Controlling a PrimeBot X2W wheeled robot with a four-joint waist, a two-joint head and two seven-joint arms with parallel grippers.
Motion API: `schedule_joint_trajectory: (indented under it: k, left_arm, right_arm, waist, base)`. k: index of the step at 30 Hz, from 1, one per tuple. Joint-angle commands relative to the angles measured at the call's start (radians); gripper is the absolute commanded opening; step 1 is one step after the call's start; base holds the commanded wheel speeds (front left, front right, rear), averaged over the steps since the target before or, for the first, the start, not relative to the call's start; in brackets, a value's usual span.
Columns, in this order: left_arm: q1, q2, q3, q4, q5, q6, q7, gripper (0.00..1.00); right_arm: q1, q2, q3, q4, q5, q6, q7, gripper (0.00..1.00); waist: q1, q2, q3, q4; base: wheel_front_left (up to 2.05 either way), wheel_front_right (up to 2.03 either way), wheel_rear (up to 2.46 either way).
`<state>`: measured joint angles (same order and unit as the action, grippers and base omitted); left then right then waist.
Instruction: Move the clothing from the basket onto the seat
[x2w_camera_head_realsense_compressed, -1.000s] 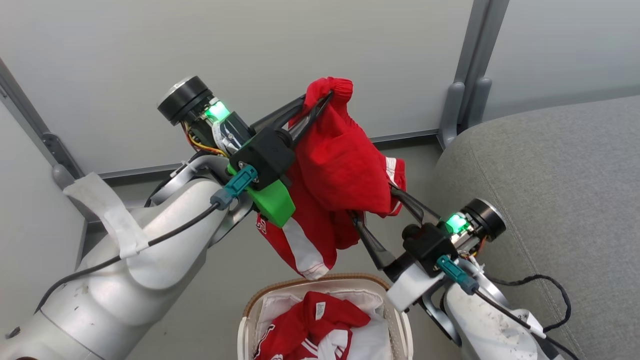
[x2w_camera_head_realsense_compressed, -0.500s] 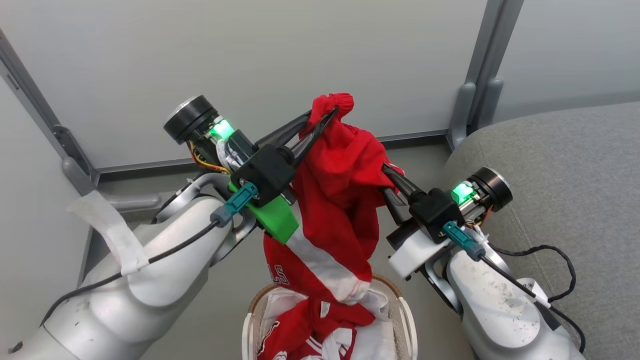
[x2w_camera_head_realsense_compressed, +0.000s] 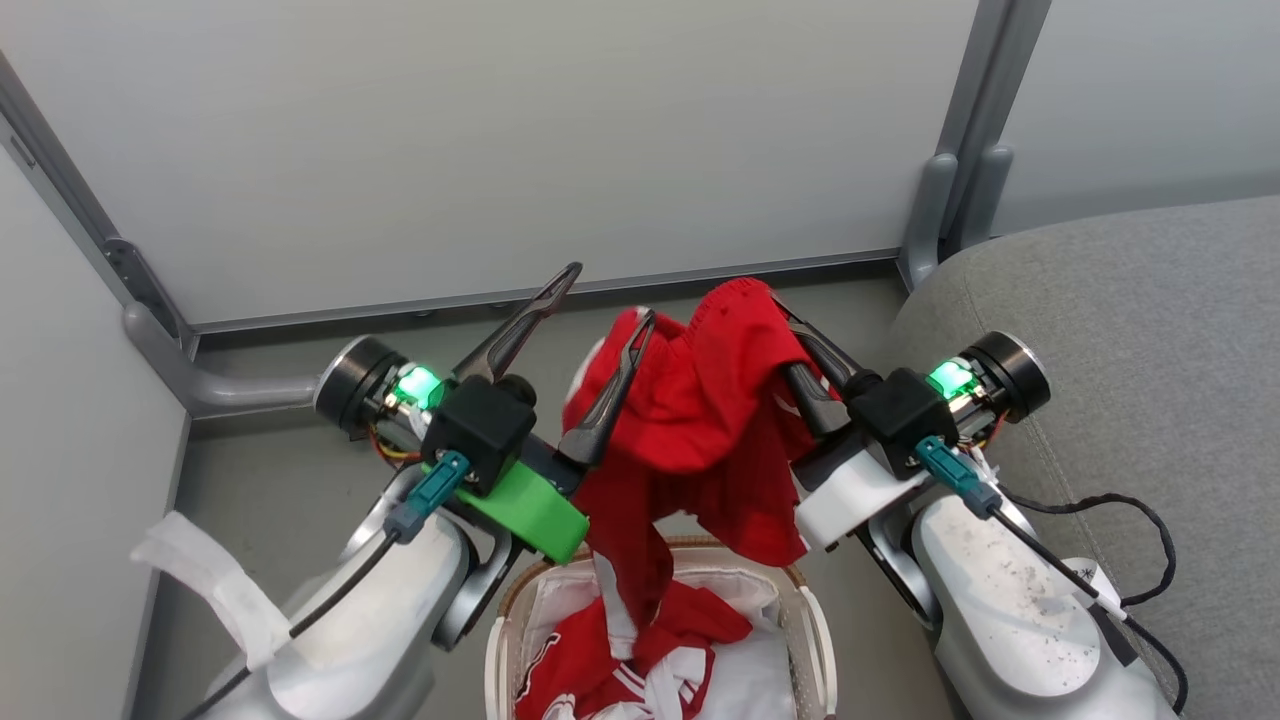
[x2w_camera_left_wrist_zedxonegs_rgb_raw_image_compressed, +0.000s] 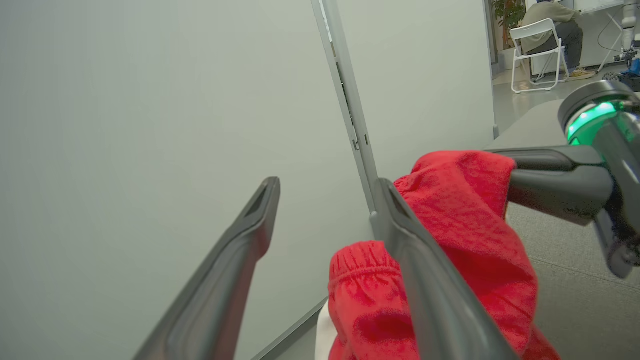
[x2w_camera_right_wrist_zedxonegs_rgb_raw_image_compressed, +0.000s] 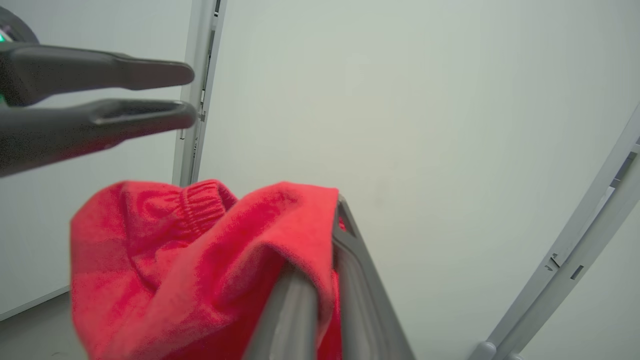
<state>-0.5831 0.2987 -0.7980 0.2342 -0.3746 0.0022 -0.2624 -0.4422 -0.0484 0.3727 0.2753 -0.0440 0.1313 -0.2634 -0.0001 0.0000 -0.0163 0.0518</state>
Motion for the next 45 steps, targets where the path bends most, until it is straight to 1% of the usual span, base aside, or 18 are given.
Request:
schedule_joint_trajectory:
  k: [1, 4, 9, 14, 23, 27, 31, 41, 45]
  left_arm:
    - [0.047, -0.006, 0.021, -0.006, -0.009, 0.010, -0.003, 1.00]
    - [0.120, -0.022, 0.061, -0.010, -0.002, 0.009, -0.003, 1.00]
    - [0.226, -0.059, 0.121, 0.017, -0.006, -0.015, -0.002, 1.00]
    - [0.312, -0.095, 0.179, 0.046, 0.021, -0.044, -0.002, 1.00]
    - [0.391, -0.141, 0.257, 0.082, 0.082, -0.084, -0.002, 1.00]
    - [0.407, -0.155, 0.281, 0.086, 0.110, -0.098, -0.002, 1.00]
    - [0.408, -0.166, 0.296, 0.083, 0.133, -0.108, -0.002, 1.00]
    - [0.358, -0.184, 0.300, 0.081, 0.181, -0.127, -0.002, 1.00]
    - [0.336, -0.187, 0.291, 0.088, 0.192, -0.132, -0.002, 1.00]
  right_arm:
    - [0.014, -0.004, -0.011, -0.008, -0.004, -0.001, -0.002, 0.00]
    - [0.026, -0.004, -0.032, -0.015, -0.011, -0.001, -0.002, 0.00]
    - [0.045, -0.004, -0.062, -0.020, -0.014, -0.001, -0.002, 0.00]
    - [0.060, -0.004, -0.084, -0.020, -0.020, -0.001, -0.002, 0.00]
    - [0.075, -0.004, -0.117, -0.012, -0.030, -0.001, -0.002, 0.00]
    - [0.076, -0.004, -0.126, -0.010, -0.035, -0.001, -0.002, 0.00]
    - [0.064, -0.004, -0.135, -0.012, -0.043, -0.001, -0.002, 0.00]
    - [0.032, -0.003, -0.174, -0.027, -0.058, -0.001, -0.002, 0.00]
    - [0.028, -0.002, -0.194, -0.034, -0.053, -0.001, -0.002, 0.00]
  waist:
    - [0.0001, 0.0000, 0.005, 0.003]
    - [0.0001, 0.0000, 0.011, 0.005]
    - [0.0001, 0.0000, 0.017, 0.002]
    - [0.0001, 0.0000, 0.021, -0.004]
    - [0.0001, 0.0000, 0.028, -0.020]
    - [0.0001, 0.0000, 0.038, -0.050]
    - [0.0001, 0.0000, 0.065, -0.116]
    - [0.0001, 0.0000, 0.170, -0.365]
    - [0.0001, 0.0000, 0.202, -0.449]
  base:
    - [0.00, 0.00, 0.00]
    - [0.00, 0.00, 0.00]
    - [0.00, 0.00, 0.00]
    - [0.00, 0.00, 0.00]
    - [0.00, 0.00, 0.00]
    - [0.00, 0.00, 0.00]
    - [0.00, 0.00, 0.00]
    - [0.00, 0.00, 0.00]
    - [0.00, 0.00, 0.00]
